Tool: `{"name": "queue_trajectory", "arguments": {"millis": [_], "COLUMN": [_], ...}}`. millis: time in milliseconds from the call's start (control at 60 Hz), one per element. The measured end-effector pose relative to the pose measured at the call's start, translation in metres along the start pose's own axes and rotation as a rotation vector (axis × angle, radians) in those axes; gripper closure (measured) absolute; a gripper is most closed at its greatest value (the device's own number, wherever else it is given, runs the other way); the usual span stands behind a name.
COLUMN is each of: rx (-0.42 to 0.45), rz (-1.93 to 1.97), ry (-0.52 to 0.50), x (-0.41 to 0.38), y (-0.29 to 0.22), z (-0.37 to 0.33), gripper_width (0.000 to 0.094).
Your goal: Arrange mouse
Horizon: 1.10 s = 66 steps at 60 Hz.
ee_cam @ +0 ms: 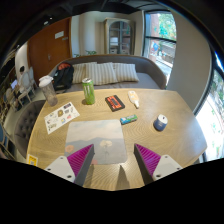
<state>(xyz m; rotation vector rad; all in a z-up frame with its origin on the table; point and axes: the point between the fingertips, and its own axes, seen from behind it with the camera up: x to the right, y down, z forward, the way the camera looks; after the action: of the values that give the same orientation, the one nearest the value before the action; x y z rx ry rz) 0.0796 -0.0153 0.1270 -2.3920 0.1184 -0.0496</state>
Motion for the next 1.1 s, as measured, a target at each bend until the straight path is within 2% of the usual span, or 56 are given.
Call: {"name": "queue_trajectory", "arguments": {"millis": [100,350,467,617,667,900,967,1000,1050,1100], "rx": [0.009,0.018,-0.007,-0.016,0.018,0.075,0.082,0.085,0.098,0.117], "rz": [-0.012,-0.025,-0.014,-0.012,-0.007,-0.03,-0.025,-0.025,-0.025,-0.017], "ry": [0.025,0.054,0.055,-0.035,-0.068,-0.08,-0.072,-0.07,-0.064,-0.059], "x": [0.022,0.172,0.245,0.256,0.253,0.237,0.235,0.235,0.235,0.234], "y": [0.004,0.002,0.01,0.008,-0.005,-0.045,-0.055,-0.058,-0.061,-0.063], "z": [0.01,0.098,0.147,0.194,0.201,0.242,0.249,0.252,0.255,0.259], "gripper_width": [0.0113,0.0113,0.0115,0.0113,0.0121,0.0123,0.0168,0.0226,0.0377,0.0401]}}
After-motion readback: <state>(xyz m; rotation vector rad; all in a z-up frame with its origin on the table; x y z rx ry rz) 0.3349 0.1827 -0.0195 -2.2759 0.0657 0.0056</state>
